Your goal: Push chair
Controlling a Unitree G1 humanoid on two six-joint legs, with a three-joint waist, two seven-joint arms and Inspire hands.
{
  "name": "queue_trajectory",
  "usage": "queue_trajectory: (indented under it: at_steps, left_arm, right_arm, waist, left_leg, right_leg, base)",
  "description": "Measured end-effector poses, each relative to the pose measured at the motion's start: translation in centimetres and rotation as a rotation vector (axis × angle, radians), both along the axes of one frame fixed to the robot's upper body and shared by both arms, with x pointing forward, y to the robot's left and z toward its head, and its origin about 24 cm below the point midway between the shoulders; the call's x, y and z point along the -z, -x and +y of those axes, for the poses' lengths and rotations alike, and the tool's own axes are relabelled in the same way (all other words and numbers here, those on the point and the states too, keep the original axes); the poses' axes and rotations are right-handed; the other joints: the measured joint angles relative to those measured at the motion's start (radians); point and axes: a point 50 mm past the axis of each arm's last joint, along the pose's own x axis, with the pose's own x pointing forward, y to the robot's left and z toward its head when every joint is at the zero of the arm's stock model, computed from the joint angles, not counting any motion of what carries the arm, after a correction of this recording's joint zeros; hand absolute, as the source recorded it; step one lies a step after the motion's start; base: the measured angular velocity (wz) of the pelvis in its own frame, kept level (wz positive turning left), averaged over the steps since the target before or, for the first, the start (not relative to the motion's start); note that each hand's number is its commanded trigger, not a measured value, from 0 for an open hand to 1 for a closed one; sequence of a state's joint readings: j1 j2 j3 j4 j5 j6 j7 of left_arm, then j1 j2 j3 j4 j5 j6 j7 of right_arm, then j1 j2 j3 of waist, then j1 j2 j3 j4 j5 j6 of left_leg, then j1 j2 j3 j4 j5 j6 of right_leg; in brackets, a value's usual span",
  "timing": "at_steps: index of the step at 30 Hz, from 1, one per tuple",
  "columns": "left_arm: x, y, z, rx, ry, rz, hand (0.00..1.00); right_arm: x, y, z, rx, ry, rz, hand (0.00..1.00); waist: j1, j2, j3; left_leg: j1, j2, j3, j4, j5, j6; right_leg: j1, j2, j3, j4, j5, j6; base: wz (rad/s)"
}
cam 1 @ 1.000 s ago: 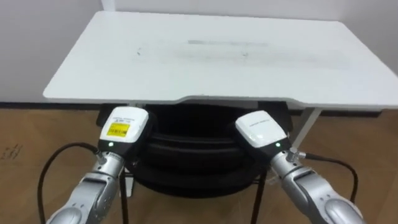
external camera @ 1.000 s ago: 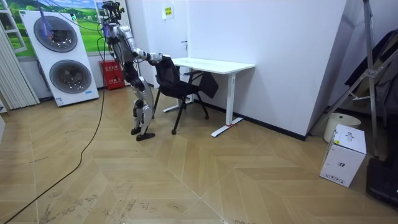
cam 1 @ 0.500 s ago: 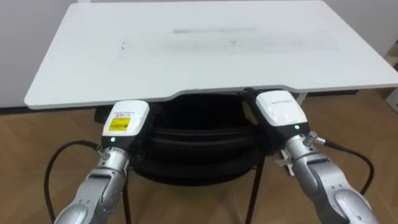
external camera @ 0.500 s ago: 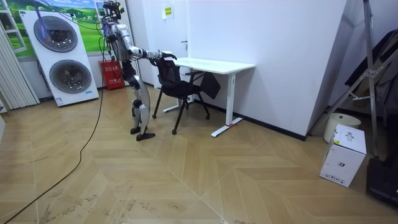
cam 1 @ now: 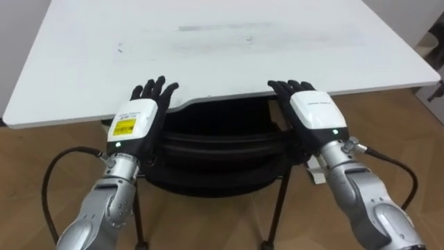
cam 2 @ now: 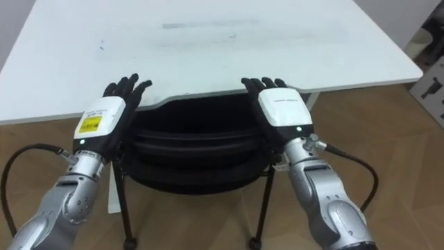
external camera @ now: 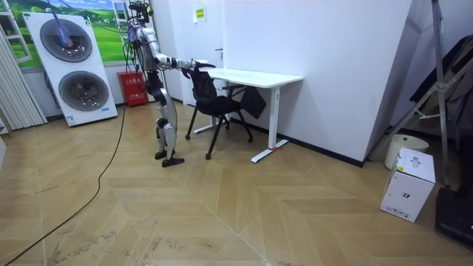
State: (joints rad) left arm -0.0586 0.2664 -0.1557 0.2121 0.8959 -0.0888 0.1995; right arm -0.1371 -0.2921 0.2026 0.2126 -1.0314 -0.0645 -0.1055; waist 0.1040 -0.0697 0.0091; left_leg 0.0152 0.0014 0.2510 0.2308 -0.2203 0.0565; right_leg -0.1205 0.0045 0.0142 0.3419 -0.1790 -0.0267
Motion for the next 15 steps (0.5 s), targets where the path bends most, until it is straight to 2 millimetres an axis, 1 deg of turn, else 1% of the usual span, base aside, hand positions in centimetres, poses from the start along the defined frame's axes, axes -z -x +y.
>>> queue_trajectory:
  at_steps: [3, 4, 6, 7, 8, 9, 10, 12, 13, 15]
  left_arm:
    - [-0.2, 0.0, 0.0, 0.011, 0.001, 0.003, 0.00]
    - [-0.2, 0.0, 0.2, 0.007, 0.003, 0.005, 0.00]
    - [-0.6, -0.2, 0.8, -0.002, 0.011, 0.014, 0.00]
    - [-1.1, -0.2, 1.6, -0.011, -0.007, 0.011, 0.00]
    - [-2.1, -0.3, 2.4, -0.006, -0.021, -0.007, 0.00]
    - [-3.3, -0.4, 3.1, -0.003, -0.003, -0.043, 0.00]
    - [-3.5, -0.3, 3.6, -0.007, 0.005, -0.046, 0.00]
    - [-4.0, 0.0, 4.8, -0.050, 0.078, -0.057, 0.00]
    - [-4.3, 0.2, 5.1, -0.059, 0.083, -0.070, 0.00]
    - [-4.7, 0.7, 6.7, -0.116, 0.096, -0.089, 0.00]
  right_arm:
    - [-1.3, -0.2, -1.7, 0.003, 0.047, -0.022, 0.00]
    - [-1.5, -0.2, -1.8, 0.002, 0.049, -0.031, 0.00]
    - [-2.2, -0.3, -2.5, 0.014, 0.056, -0.057, 0.00]
    - [-3.0, -0.3, -3.0, 0.006, 0.072, -0.085, 0.00]
    - [-4.4, -0.3, -3.6, 0.003, 0.089, -0.145, 0.00]
    - [-6.7, -0.3, -4.5, 0.033, 0.081, -0.259, 0.00]
    - [-7.9, -0.3, -5.0, 0.053, 0.062, -0.324, 0.00]
    - [-12.2, -0.2, -6.6, 0.116, -0.039, -0.568, 0.00]
    - [-13.1, 0.1, -7.2, 0.136, -0.054, -0.620, 0.00]
    - [-15.6, 1.5, -9.5, 0.226, -0.077, -0.808, 0.00]
  waist:
    - [0.003, 0.000, 0.0001]
    - [-0.001, 0.000, 0.0001]
    - [-0.011, 0.000, 0.0002]
    - [-0.018, 0.000, 0.0006]
    - [-0.018, 0.002, 0.0016]
    - [-0.017, 0.008, 0.0057]
    - [-0.017, 0.010, 0.0069]
    - [-0.017, 0.013, 0.0083]
    - [-0.017, 0.014, 0.0085]
    - [-0.015, 0.016, 0.0099]
  left_leg:
    - [-0.002, 0.002, 0.000, 0.000, 0.001, -0.001]
    - [-0.002, 0.002, 0.000, 0.000, 0.001, -0.002]
    - [-0.007, 0.004, 0.001, 0.000, 0.005, -0.003]
    - [-0.016, 0.006, 0.003, 0.000, 0.008, -0.004]
    - [-0.031, 0.012, 0.007, 0.000, 0.013, -0.007]
    - [-0.041, 0.018, 0.006, 0.004, 0.015, -0.007]
    - [-0.041, 0.021, 0.005, 0.004, 0.016, -0.008]
    - [-0.040, 0.027, 0.001, 0.007, 0.017, -0.010]
    - [-0.041, 0.030, 0.000, 0.007, 0.017, -0.011]
    - [-0.041, 0.040, 0.000, 0.008, 0.014, -0.015]
  right_leg:
    - [0.000, 0.002, 0.001, -0.001, 0.003, -0.001]
    - [0.000, 0.002, 0.001, -0.001, 0.003, -0.002]
    - [-0.001, 0.003, 0.002, -0.003, 0.006, -0.004]
    - [-0.008, 0.006, 0.003, -0.011, 0.012, -0.005]
    - [-0.017, 0.011, 0.006, -0.019, 0.028, -0.008]
    - [-0.014, 0.015, 0.000, -0.041, 0.043, -0.010]
    - [-0.014, 0.017, -0.001, -0.053, 0.048, -0.011]
    - [0.001, 0.023, -0.003, -0.085, 0.060, -0.013]
    - [0.007, 0.027, -0.003, -0.098, 0.067, -0.014]
    - [0.027, 0.035, -0.006, -0.139, 0.087, -0.018]
  base:
    - [0.01]
    - [0.00]
    - [0.00]
    - [-0.10]
    - [-0.05]
    - [0.00]
    - [0.07]
    - [0.04]
    - [0.00]
    - [-0.02]
